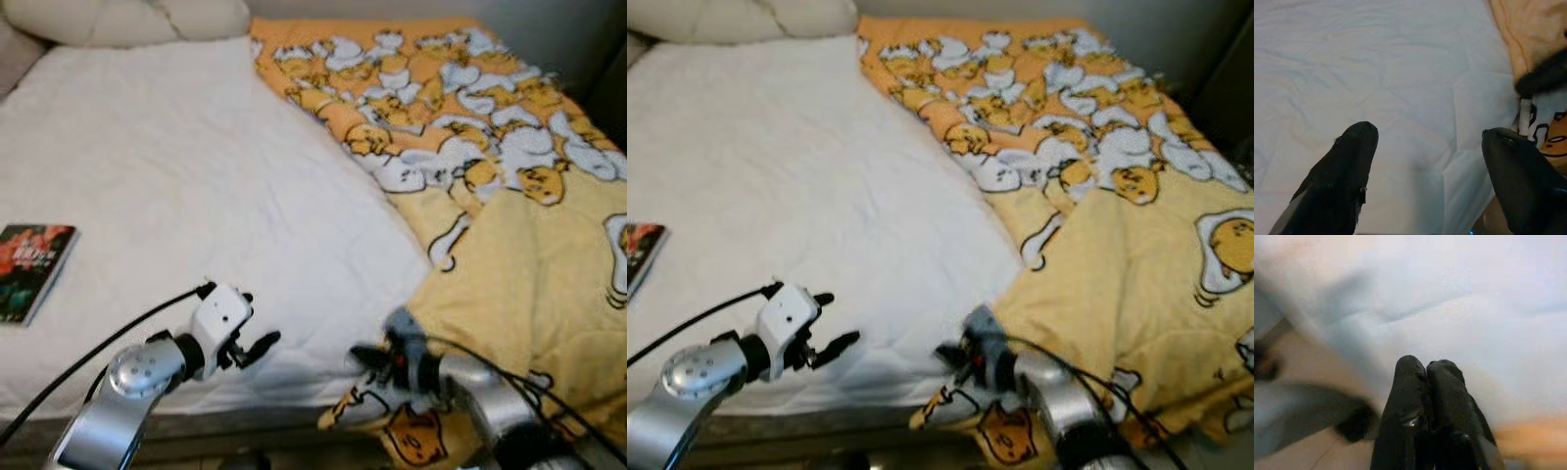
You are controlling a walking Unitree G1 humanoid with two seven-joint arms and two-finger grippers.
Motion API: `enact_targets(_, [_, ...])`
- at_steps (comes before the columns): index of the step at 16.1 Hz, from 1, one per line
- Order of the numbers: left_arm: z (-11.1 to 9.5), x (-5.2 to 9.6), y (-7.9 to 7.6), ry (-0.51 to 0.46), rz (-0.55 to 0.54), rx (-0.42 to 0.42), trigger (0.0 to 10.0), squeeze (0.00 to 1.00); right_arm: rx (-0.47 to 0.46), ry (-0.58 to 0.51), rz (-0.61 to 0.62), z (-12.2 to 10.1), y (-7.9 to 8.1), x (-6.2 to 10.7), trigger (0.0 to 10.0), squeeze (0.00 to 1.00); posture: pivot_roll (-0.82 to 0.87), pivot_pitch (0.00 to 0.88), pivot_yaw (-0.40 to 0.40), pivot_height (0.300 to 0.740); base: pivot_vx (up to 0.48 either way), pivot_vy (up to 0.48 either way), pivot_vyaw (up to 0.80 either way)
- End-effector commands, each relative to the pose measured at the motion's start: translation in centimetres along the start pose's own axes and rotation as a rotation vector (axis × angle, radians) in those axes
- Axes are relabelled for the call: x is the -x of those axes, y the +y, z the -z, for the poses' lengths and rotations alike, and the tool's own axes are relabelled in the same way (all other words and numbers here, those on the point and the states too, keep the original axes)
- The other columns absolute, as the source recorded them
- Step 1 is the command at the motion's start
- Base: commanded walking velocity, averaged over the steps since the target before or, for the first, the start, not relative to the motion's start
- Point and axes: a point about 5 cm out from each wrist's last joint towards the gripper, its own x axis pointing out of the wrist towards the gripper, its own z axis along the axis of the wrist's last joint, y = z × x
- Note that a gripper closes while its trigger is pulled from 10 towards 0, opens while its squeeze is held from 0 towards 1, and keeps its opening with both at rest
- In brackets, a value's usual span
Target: Clean up the room
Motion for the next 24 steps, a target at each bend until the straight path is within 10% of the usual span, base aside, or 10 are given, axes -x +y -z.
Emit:
enact_targets(1, [0.1, 0.0, 0.0, 0.007, 0.0, -0.011, 10.0, 0.0, -0.061, -0.012, 0.136, 0.1, -1.4, 0.8, 10.0, 1.0, 0.05, 0.064, 0.025, 0.74, 0.0, 0.0, 0.0])
enact_targets(8, [-0.2, -1.1, 1.3, -0.103, -0.232, 0.102, 10.0, 0.0, -0.108, -0.377, 0.424, -3.8, -0.3, 0.4, 10.0, 1.0, 0.05, 0.006, 0.005, 0.74, 0.0, 0.056, -0.07])
enact_targets(16, [-0.3, -0.9, 0.9, -0.125, -0.248, 0.055, 10.0, 0.0, -0.107, -0.356, 0.463, -3.2, 0.7, 0.5, 10.0, 1.0, 0.07, 0.004, -0.016, 0.74, 0.0, 0.109, -0.55])
enact_targets(24, [-0.7, -0.4, 1.5, -0.124, -0.234, 0.046, 10.0, 0.0, -0.084, -0.247, 0.546, -4.8, -1.9, -0.3, 10.0, 1.0, 0.08, 0.029, 0.004, 0.74, 0.0, 0.0, 0.0])
